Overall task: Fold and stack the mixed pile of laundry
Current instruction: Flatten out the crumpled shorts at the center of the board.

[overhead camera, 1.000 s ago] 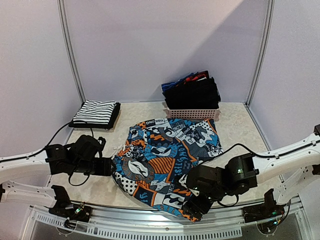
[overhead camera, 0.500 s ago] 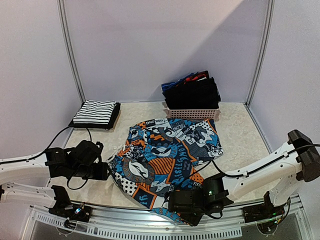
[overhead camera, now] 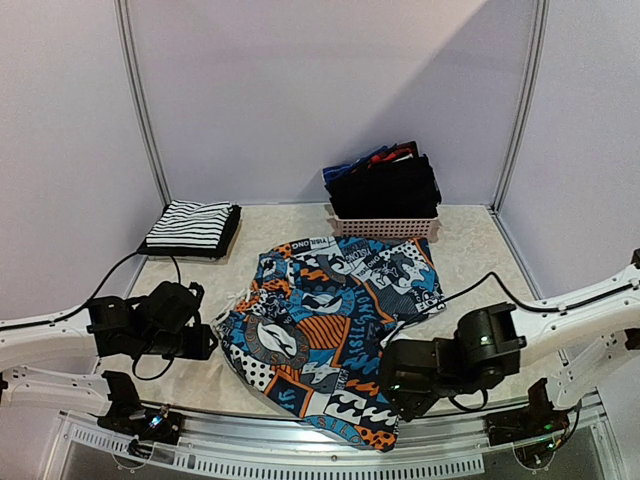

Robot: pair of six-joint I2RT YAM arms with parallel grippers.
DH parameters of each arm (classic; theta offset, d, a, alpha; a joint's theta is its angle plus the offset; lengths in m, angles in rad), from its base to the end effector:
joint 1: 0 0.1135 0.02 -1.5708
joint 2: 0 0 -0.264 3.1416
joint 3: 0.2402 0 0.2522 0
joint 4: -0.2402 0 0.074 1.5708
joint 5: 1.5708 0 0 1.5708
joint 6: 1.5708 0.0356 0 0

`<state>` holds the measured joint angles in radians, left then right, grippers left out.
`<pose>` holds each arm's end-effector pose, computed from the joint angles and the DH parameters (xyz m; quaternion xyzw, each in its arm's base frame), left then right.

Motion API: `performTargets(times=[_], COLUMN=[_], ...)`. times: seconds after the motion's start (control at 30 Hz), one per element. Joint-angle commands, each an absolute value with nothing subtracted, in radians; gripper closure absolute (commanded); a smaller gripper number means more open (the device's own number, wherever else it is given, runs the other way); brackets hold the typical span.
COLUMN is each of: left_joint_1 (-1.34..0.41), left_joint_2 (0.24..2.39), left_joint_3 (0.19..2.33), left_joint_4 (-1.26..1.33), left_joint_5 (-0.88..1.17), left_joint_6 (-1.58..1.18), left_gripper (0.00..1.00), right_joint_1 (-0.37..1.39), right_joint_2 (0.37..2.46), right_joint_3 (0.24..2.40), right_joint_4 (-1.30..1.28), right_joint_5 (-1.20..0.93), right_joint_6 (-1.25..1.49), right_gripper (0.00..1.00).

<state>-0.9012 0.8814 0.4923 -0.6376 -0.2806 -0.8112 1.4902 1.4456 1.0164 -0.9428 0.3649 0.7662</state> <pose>0.1055 -0.1174 0.1872 0.0054 0.9545 -0.1127 0.2761 0.0333 0.2541 0.2229 -0.3297 0.9215 0.0109 0.2049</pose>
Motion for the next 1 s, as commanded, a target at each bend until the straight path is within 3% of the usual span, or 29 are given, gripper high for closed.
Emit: performTargets(times=[0.0, 0.37, 0.67, 0.8, 0.9, 0.97], left_joint_1=[-0.916, -0.917, -0.917, -0.917, -0.917, -0.918], left_joint_2=[0.889, 0.898, 0.886, 0.869, 0.854, 0.844], left_joint_3=[0.503, 0.504, 0.488, 0.480, 0.476, 0.473], left_joint_4=[-0.664, -0.654, -0.624, -0.625, -0.627, -0.630], left_joint_5=[-0.295, -0.296, -0.293, -0.299, -0.299, -0.301], left_joint_6=[-0.789, -0.773, -0.764, -0.763, -0.761, -0.759], left_gripper=[0.60, 0.60, 0.60, 0.60, 0.60, 0.60], right_joint_1=[1.424, 1.295, 1.269, 1.269, 1.268, 1.268], right_joint_2=[1.332, 1.288, 1.361, 1.390, 1.409, 1.404], right_joint_3=[0.883, 0.666, 0.647, 0.648, 0.658, 0.672], right_joint_4=[-0.913, -0.638, -0.514, -0.475, -0.487, -0.526], right_joint_5=[0.347, 0.227, 0.174, 0.150, 0.161, 0.189], right_joint_6=[0.908, 0.832, 0.783, 0.766, 0.757, 0.754], right_gripper=[0.12, 0.25, 0.46, 0.66, 0.96, 1.00])
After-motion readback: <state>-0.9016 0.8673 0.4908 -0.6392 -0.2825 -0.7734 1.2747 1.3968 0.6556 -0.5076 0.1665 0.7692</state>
